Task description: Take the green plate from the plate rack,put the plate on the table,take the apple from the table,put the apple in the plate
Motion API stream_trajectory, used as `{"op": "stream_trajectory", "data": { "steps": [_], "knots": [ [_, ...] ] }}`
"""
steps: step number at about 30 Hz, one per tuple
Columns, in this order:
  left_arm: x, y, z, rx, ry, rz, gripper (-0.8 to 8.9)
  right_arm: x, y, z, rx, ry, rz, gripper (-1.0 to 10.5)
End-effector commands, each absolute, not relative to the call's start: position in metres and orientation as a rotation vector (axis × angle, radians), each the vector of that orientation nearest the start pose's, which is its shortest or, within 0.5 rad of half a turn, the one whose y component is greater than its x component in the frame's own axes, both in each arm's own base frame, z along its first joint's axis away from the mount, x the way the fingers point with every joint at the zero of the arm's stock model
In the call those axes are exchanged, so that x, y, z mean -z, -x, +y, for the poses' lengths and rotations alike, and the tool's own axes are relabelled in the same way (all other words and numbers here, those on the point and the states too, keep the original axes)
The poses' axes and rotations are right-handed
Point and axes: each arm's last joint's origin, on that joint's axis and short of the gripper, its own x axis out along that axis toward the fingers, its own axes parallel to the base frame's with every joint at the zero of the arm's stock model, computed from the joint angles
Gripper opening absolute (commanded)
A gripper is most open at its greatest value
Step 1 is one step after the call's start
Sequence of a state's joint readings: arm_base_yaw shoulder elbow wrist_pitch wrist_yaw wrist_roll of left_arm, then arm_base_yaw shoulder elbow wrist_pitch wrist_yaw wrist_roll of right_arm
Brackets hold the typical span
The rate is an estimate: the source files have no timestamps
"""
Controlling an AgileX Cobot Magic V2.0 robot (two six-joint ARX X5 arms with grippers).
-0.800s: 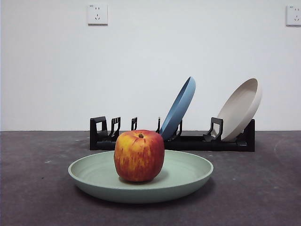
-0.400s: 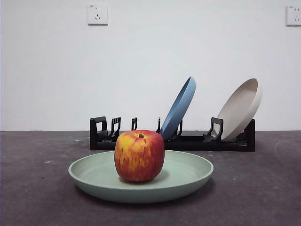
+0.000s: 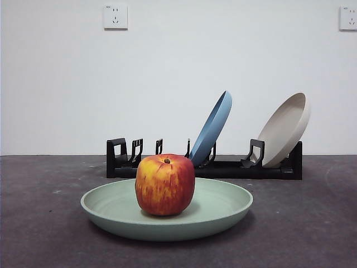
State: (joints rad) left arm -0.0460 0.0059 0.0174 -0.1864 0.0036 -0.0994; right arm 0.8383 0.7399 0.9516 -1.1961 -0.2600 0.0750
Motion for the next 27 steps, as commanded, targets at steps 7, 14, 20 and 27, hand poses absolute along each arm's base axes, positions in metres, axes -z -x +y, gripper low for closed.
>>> {"op": "stream_trajectory", "data": {
  "steps": [7, 14, 20, 27],
  "knots": [
    [-0.147, -0.096, -0.004, 0.035, 0.105, 0.188, -0.03, -0.311, -0.065, 0.083, -0.963, 0.228, 1.026, 0.0],
    [-0.147, -0.096, -0.004, 0.036, 0.105, 0.188, -0.03, -0.313, -0.064, 0.078, -0.954, 0.239, 0.978, 0.0],
    [-0.147, -0.096, -0.004, 0.036, 0.105, 0.188, -0.03, -0.333, -0.074, 0.058, -0.833, 0.146, 0.652, 0.0],
    [-0.147, -0.096, -0.004, 0.036, 0.105, 0.188, -0.03, -0.337, -0.074, 0.028, -0.537, 0.043, 0.258, 0.0]
  ]
}}
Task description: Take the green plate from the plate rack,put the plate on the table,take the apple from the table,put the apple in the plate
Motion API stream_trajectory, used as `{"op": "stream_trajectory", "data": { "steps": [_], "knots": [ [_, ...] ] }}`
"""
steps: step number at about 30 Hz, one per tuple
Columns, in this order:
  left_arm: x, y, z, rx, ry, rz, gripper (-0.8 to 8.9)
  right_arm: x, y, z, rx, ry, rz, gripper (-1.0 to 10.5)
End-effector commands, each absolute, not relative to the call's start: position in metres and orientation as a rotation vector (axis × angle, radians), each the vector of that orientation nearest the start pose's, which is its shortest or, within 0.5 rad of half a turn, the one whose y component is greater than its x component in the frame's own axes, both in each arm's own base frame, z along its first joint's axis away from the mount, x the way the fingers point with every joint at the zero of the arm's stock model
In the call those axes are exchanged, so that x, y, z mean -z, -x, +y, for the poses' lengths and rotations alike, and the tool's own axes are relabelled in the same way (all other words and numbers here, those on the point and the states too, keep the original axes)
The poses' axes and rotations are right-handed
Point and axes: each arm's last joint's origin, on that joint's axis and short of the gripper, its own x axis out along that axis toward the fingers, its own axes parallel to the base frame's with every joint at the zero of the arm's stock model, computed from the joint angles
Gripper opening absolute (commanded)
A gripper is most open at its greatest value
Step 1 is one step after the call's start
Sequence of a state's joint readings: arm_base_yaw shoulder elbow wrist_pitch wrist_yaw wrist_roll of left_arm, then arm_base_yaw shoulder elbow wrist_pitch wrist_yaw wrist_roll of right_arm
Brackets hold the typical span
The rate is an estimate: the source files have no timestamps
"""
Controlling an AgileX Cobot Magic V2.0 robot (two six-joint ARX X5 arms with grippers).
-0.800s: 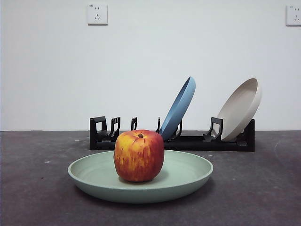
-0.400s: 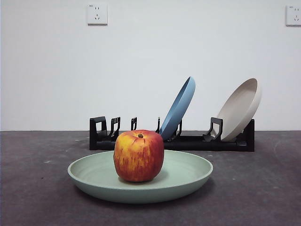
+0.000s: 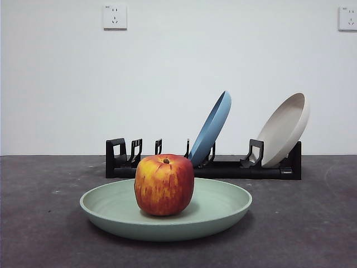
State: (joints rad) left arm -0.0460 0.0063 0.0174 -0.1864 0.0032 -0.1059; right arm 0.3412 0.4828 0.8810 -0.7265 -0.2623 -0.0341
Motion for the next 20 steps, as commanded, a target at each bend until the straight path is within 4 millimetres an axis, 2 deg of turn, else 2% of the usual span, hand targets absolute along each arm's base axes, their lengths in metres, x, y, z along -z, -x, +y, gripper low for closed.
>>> {"op": "stream_trajectory", "data": {
  "steps": [1, 5, 9, 16, 20],
  "knots": [
    [-0.147, -0.096, -0.004, 0.036, 0.105, 0.188, -0.03, -0.333, -0.073, 0.026, -0.512, 0.04, 0.221, 0.0],
    [-0.147, -0.096, -0.004, 0.035, 0.105, 0.188, -0.03, -0.302, -0.076, 0.021, -0.435, 0.026, 0.076, 0.0],
    [-0.147, -0.096, -0.004, 0.035, 0.105, 0.188, -0.03, -0.26, -0.081, 0.02, -0.405, -0.005, 0.008, 0.0],
    [-0.147, -0.096, -0.004, 0.035, 0.105, 0.188, -0.03, -0.195, -0.09, 0.019, -0.334, -0.086, 0.02, 0.0],
    [-0.147, -0.096, -0.004, 0.035, 0.105, 0.188, -0.03, -0.173, -0.093, 0.018, -0.269, -0.111, 0.054, 0.0]
  ]
}}
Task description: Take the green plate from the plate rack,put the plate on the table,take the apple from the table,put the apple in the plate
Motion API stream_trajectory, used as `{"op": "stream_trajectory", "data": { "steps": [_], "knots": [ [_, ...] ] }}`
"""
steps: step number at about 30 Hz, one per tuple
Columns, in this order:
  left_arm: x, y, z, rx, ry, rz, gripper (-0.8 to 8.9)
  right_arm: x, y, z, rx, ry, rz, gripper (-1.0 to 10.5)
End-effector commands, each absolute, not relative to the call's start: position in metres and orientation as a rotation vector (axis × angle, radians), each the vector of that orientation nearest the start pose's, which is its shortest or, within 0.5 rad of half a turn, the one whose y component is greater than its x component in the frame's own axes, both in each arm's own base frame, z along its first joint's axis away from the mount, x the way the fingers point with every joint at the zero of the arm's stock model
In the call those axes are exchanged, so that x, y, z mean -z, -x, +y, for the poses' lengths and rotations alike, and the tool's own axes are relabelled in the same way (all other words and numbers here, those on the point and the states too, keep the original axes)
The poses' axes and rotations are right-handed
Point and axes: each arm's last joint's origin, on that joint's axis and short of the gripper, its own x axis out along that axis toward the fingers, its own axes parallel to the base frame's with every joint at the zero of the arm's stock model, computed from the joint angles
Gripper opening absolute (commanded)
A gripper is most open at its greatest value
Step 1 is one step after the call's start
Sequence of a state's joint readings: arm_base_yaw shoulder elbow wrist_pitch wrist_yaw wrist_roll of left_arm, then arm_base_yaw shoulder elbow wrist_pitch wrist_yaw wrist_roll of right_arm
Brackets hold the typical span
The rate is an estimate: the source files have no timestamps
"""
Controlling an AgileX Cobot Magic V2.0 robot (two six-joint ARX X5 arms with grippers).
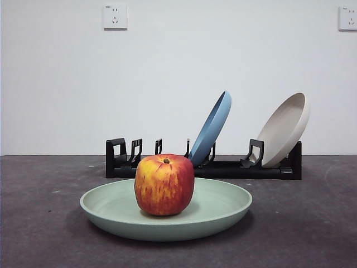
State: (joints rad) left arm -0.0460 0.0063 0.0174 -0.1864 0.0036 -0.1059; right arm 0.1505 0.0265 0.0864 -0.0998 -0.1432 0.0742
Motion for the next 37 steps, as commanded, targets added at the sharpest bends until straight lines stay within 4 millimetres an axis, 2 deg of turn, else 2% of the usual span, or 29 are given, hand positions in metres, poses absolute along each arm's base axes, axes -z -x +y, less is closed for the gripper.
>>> {"op": "stream_trajectory", "data": {
  "steps": [1, 9, 16, 37],
  "knots": [
    [-0.147, -0.096, -0.004, 0.035, 0.105, 0.188, -0.03, -0.169, -0.093, 0.018, -0.27, -0.11, 0.062, 0.0],
    [-0.147, -0.096, -0.004, 0.036, 0.105, 0.188, -0.03, -0.149, -0.094, 0.018, -0.267, -0.063, 0.177, 0.0],
    [-0.147, -0.096, -0.004, 0.036, 0.105, 0.188, -0.03, -0.149, -0.094, 0.018, -0.264, -0.112, 0.185, 0.0],
    [-0.147, -0.096, -0.004, 0.036, 0.105, 0.188, -0.03, -0.149, -0.094, 0.018, -0.264, -0.111, 0.184, 0.0]
  ]
}}
